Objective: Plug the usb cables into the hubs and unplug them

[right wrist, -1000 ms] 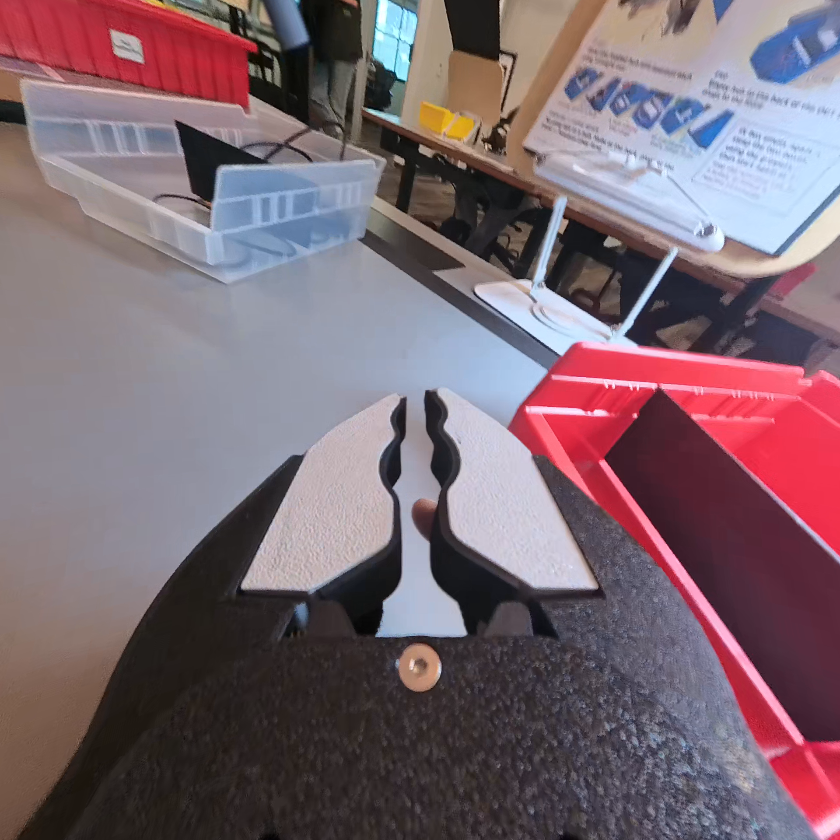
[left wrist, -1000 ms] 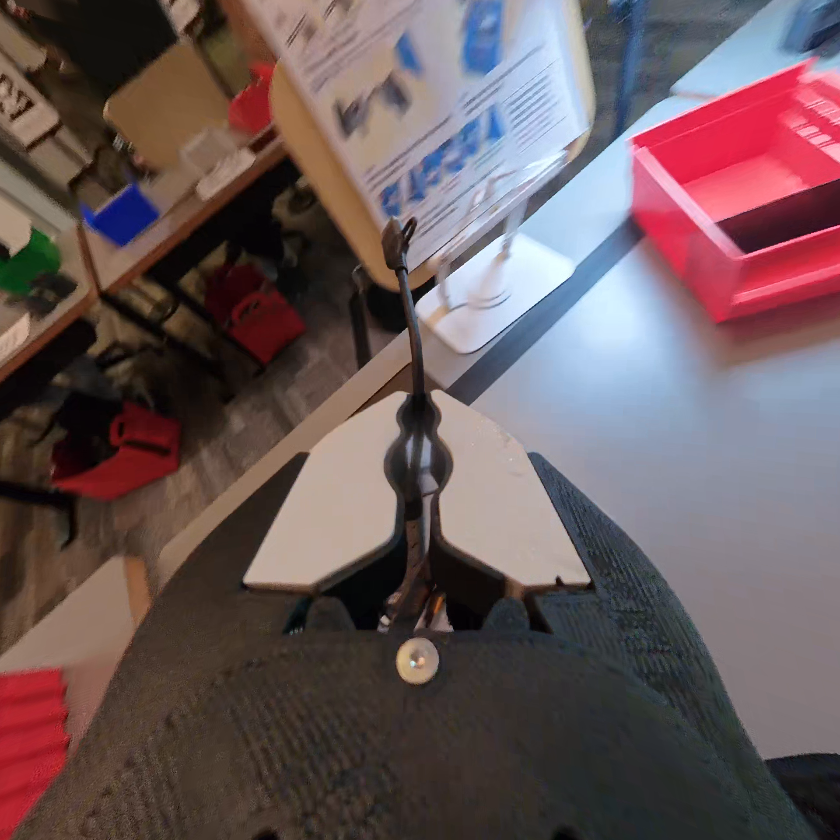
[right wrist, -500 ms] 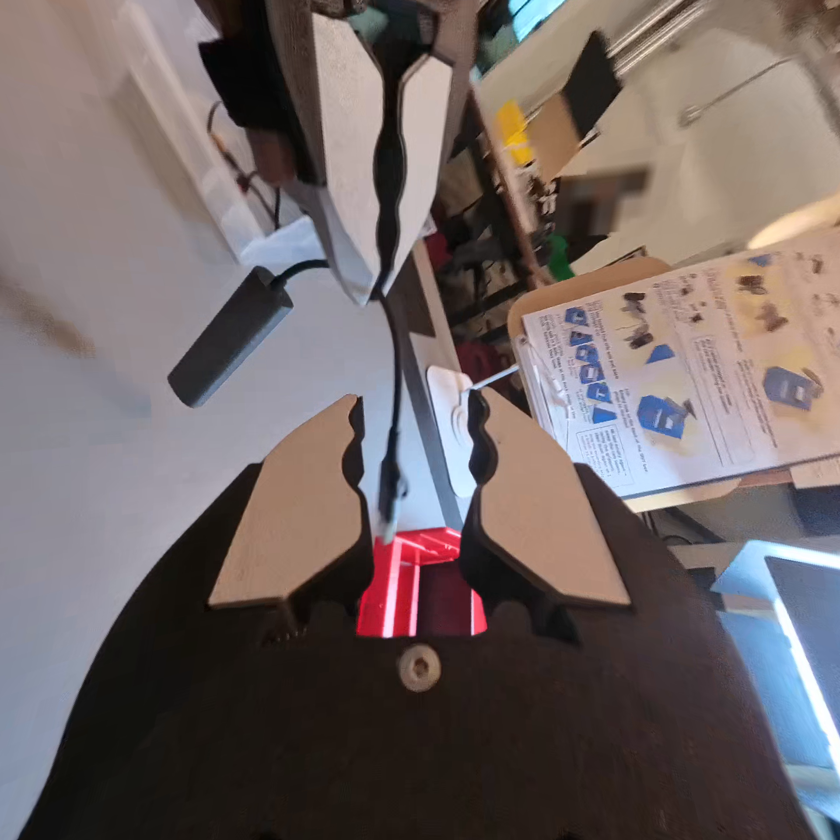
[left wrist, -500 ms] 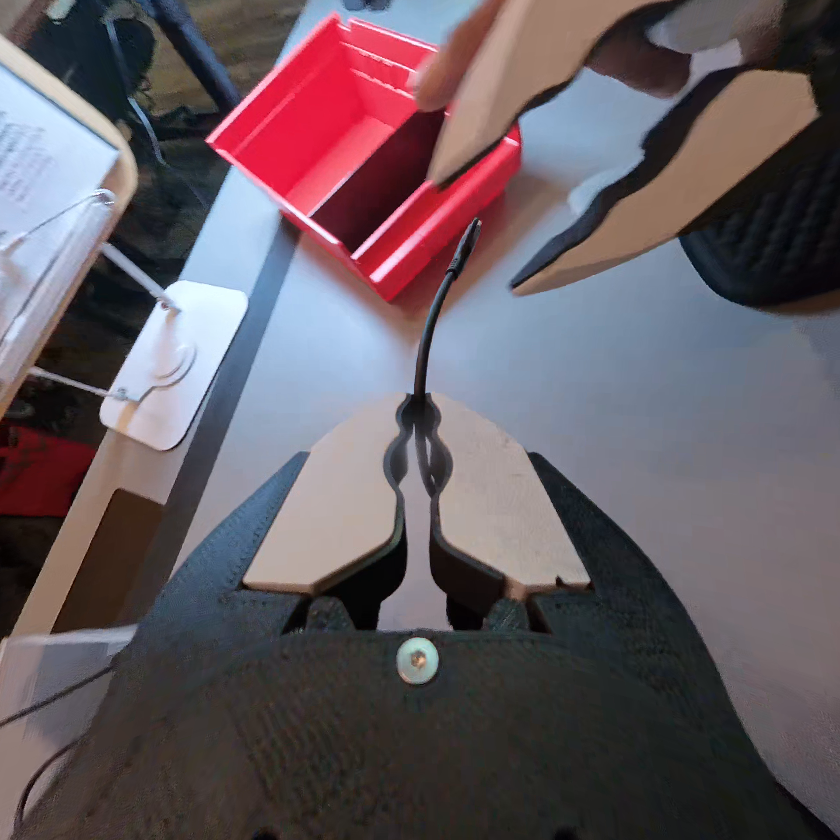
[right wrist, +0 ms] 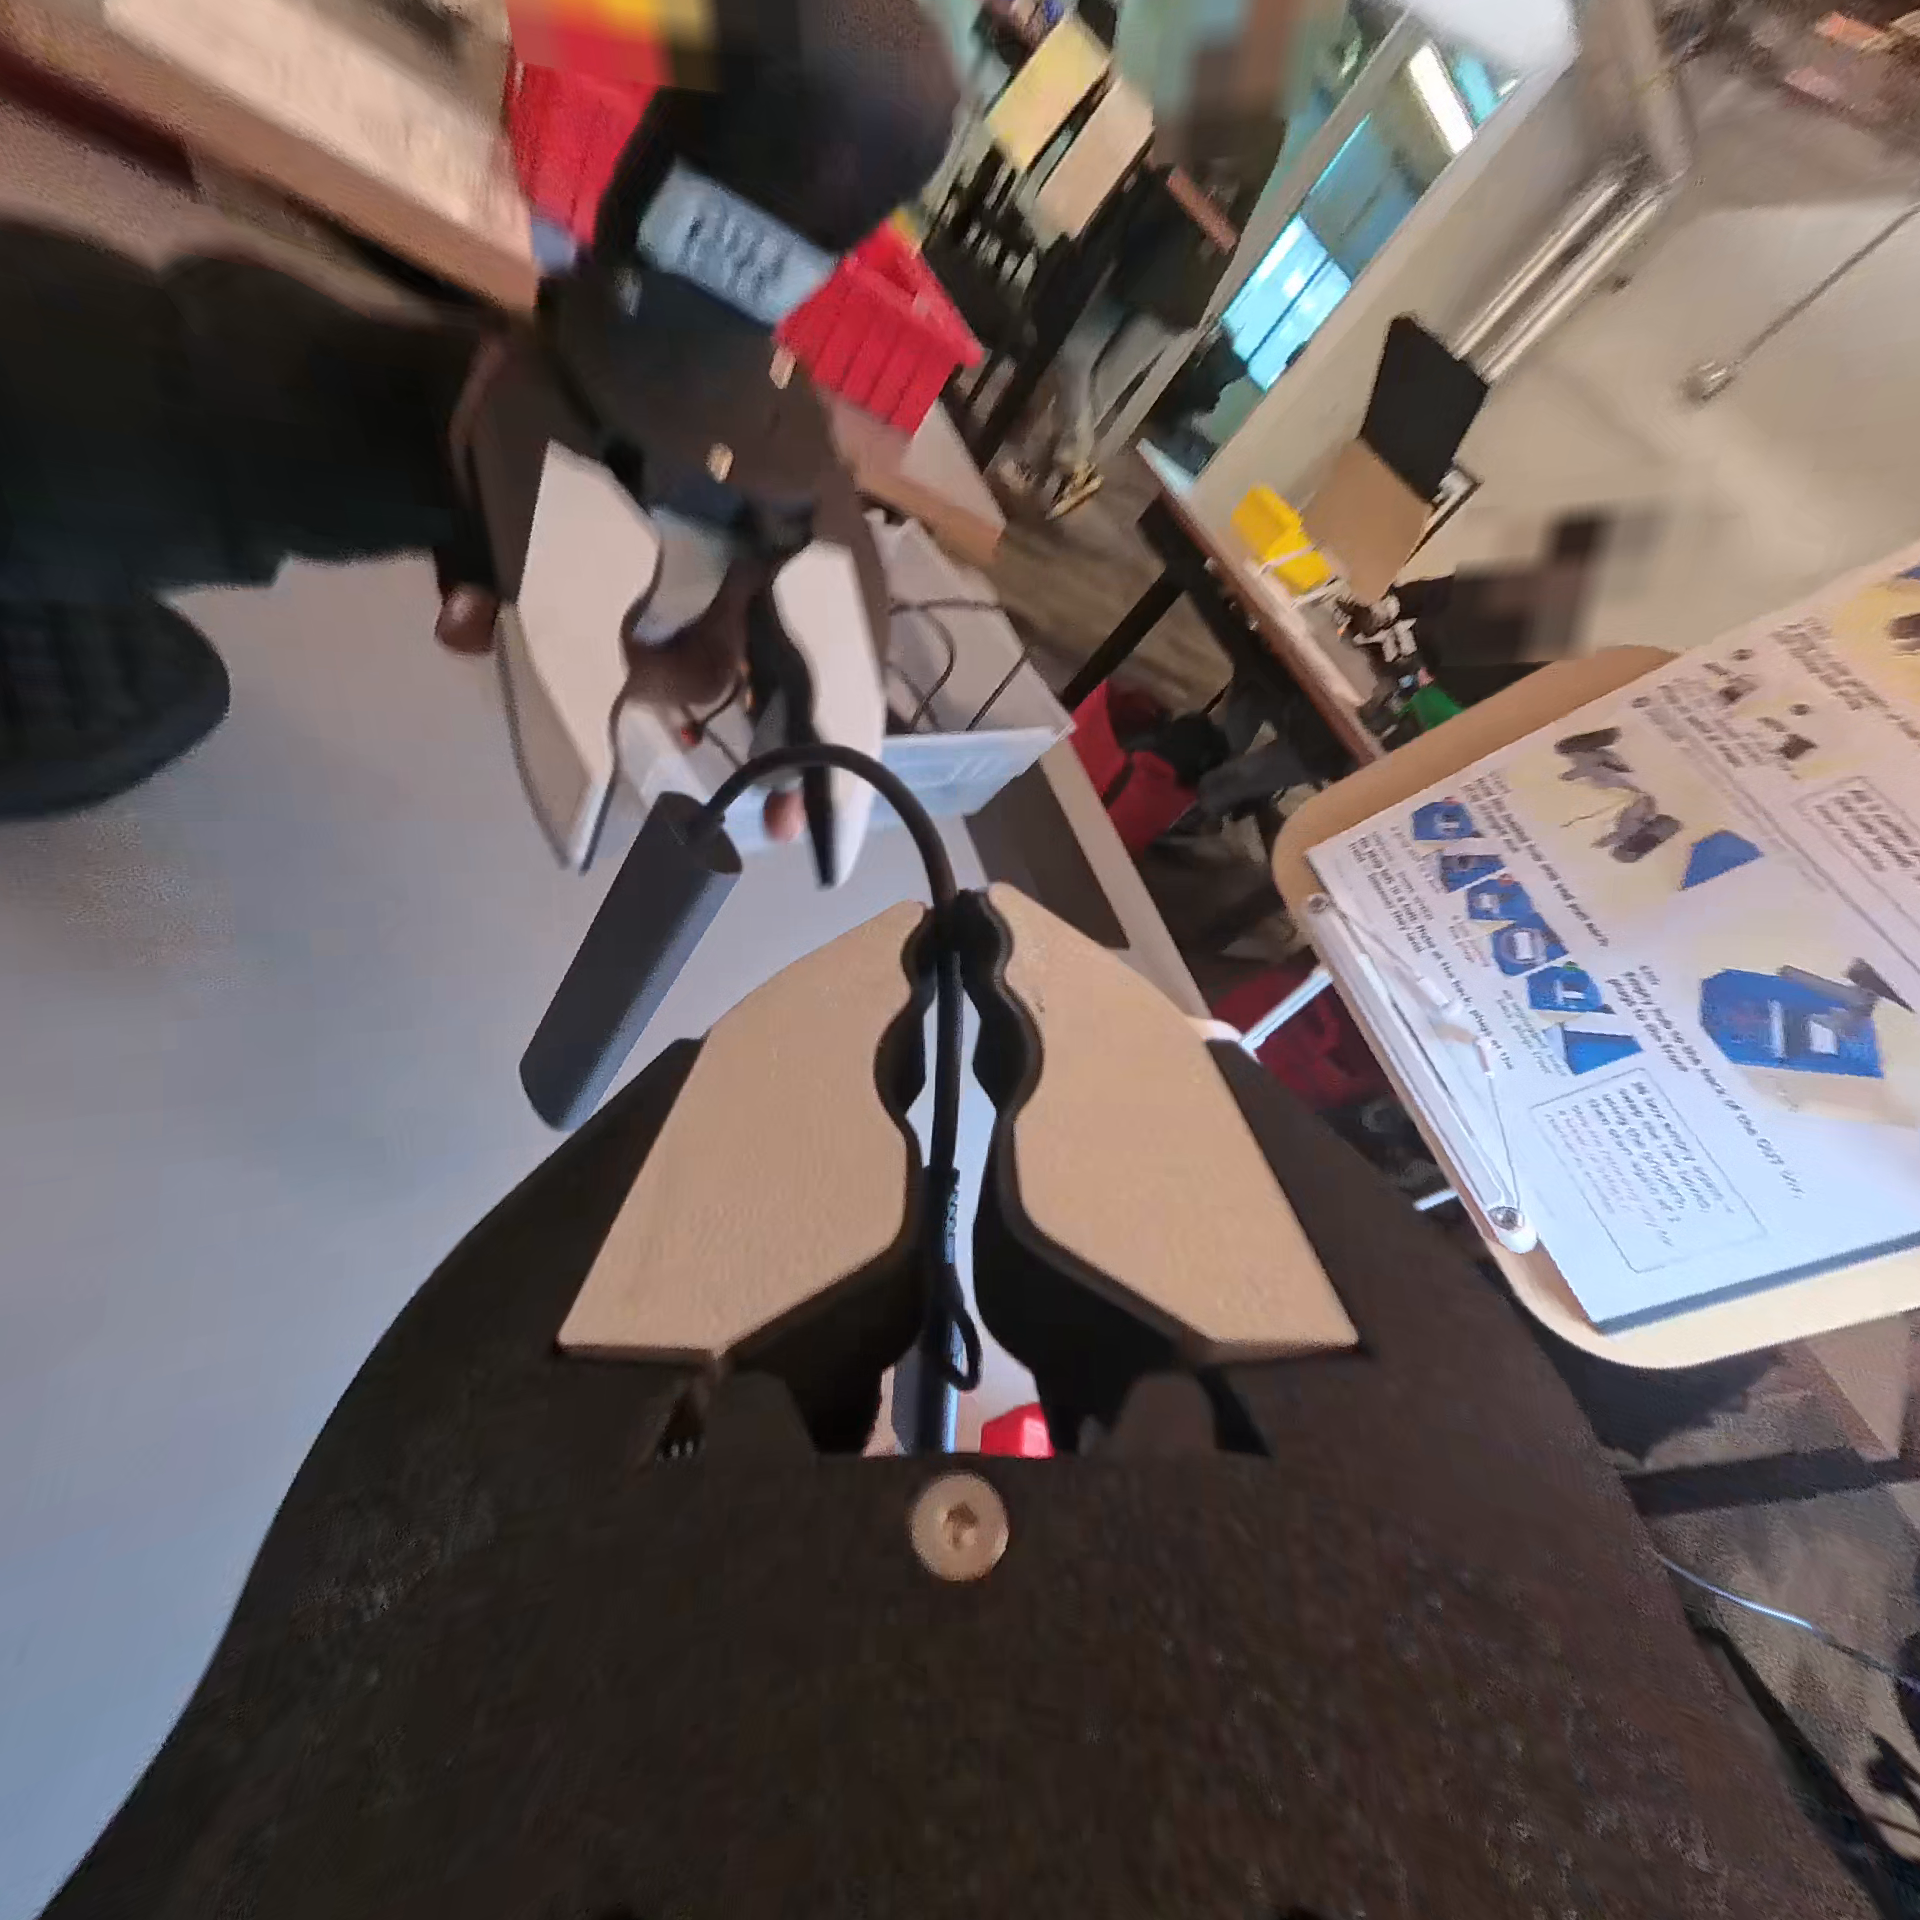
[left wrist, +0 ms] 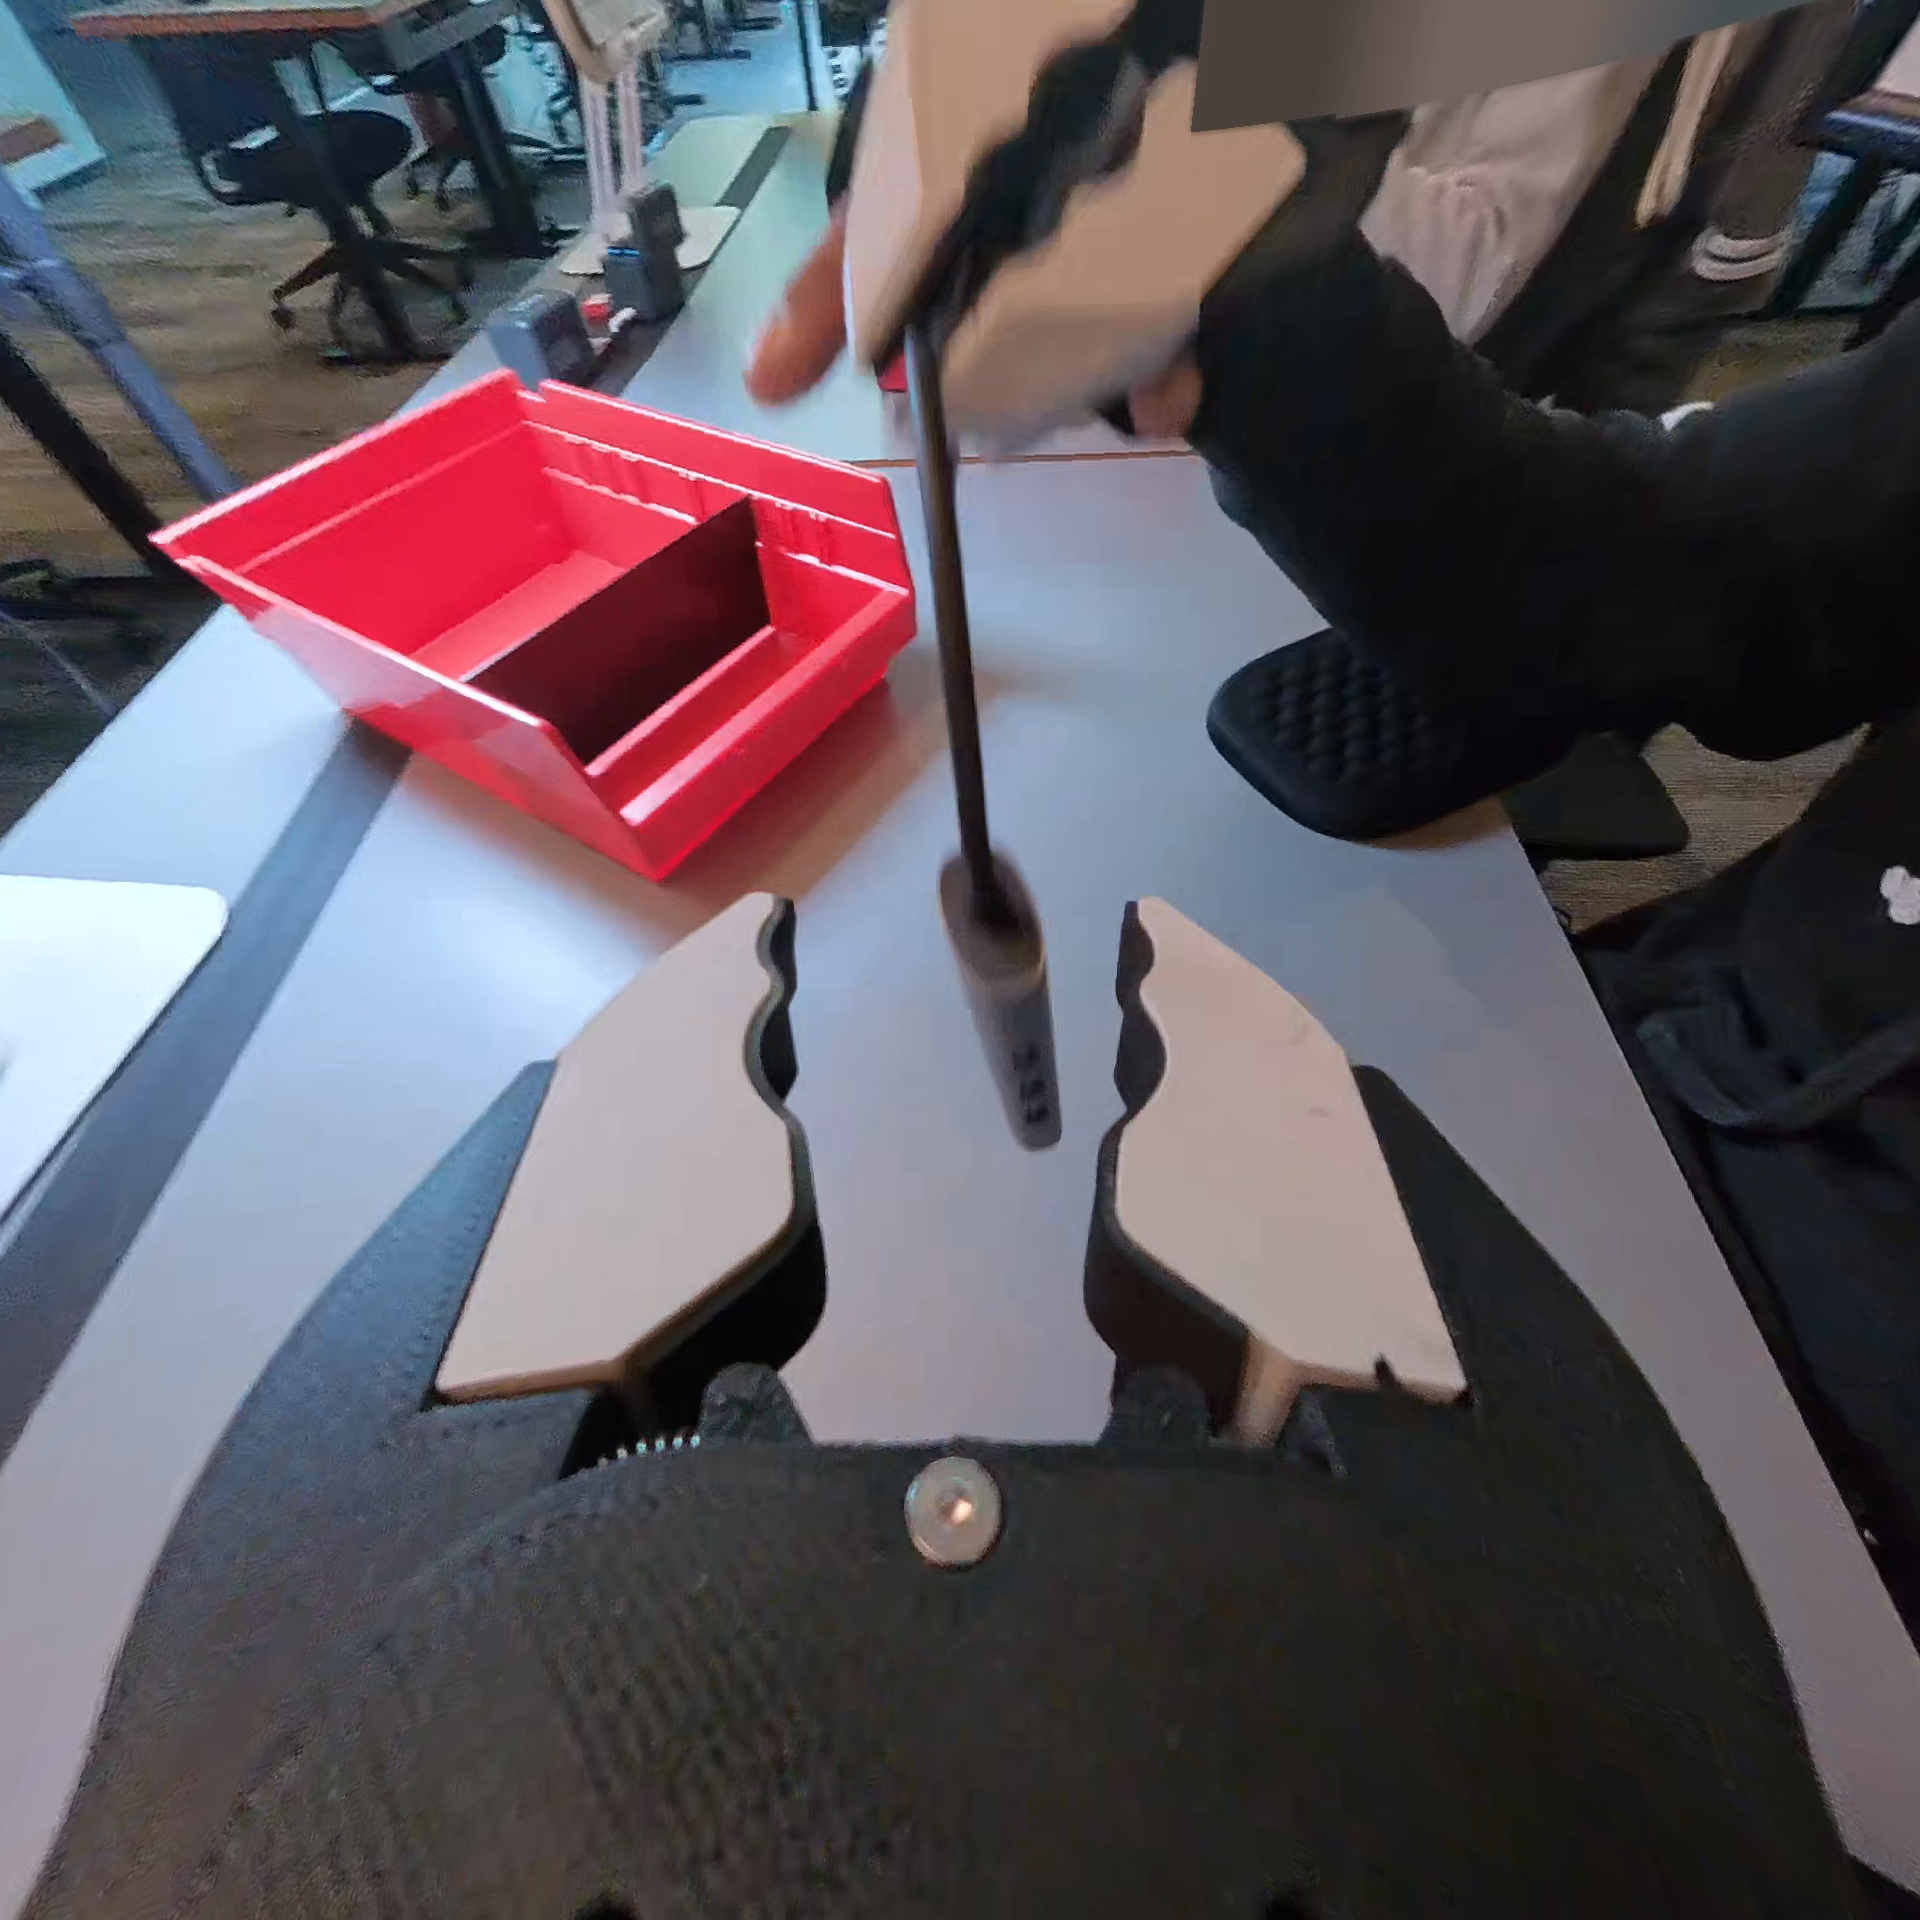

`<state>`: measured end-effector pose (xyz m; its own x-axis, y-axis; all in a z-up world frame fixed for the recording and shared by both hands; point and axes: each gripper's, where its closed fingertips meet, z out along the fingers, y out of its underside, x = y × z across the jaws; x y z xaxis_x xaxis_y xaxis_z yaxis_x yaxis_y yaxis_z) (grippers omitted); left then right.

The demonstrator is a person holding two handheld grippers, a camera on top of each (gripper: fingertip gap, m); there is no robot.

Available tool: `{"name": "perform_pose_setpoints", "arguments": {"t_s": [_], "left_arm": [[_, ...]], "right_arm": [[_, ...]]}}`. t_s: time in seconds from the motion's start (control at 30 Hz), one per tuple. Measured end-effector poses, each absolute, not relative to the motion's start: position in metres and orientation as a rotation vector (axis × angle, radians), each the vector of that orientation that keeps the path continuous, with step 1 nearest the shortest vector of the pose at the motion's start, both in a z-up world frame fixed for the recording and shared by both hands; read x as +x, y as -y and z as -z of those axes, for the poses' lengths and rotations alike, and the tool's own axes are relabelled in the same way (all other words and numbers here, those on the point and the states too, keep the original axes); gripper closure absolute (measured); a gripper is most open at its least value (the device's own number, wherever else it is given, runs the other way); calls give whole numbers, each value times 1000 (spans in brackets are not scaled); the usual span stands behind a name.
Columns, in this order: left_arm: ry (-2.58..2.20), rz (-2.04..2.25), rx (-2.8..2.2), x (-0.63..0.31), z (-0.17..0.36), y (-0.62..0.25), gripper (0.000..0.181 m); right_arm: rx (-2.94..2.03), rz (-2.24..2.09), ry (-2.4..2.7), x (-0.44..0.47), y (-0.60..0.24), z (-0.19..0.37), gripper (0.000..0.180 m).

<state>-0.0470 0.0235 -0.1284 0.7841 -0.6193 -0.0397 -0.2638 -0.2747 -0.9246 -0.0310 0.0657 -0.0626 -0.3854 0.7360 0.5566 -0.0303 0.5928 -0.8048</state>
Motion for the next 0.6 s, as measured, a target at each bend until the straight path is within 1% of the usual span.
{"name": "perform_pose_setpoints", "arguments": {"t_s": [0.03, 0.1, 0.17, 0.2, 0.3, 0.5, 0.6], "left_arm": [[-689, 426, -1857, -45, 134, -24, 123], [-709, 451, -1853, -38, 141, -27, 135], [-733, 407, -1834, -30, 141, -34, 152], [-729, 375, -1816, -27, 139, -38, 165], [-653, 208, -1832, -42, 132, -51, 166], [-636, 90, -1764, -57, 112, -41, 168], [-672, 98, -1761, -50, 115, -41, 168]], "right_arm": [[-585, -952, 1748, -28, -70, 55, 175], [-601, -1020, 1680, -21, -77, 43, 175], [-610, -1092, 1636, -15, -81, 36, 175], [-617, -1105, 1623, -14, -85, 34, 175], [-640, -1153, 1657, -12, -92, 40, 175], [-659, -988, 2002, -14, -90, 106, 174], [-584, -945, 2032, -30, -70, 119, 171]]}}
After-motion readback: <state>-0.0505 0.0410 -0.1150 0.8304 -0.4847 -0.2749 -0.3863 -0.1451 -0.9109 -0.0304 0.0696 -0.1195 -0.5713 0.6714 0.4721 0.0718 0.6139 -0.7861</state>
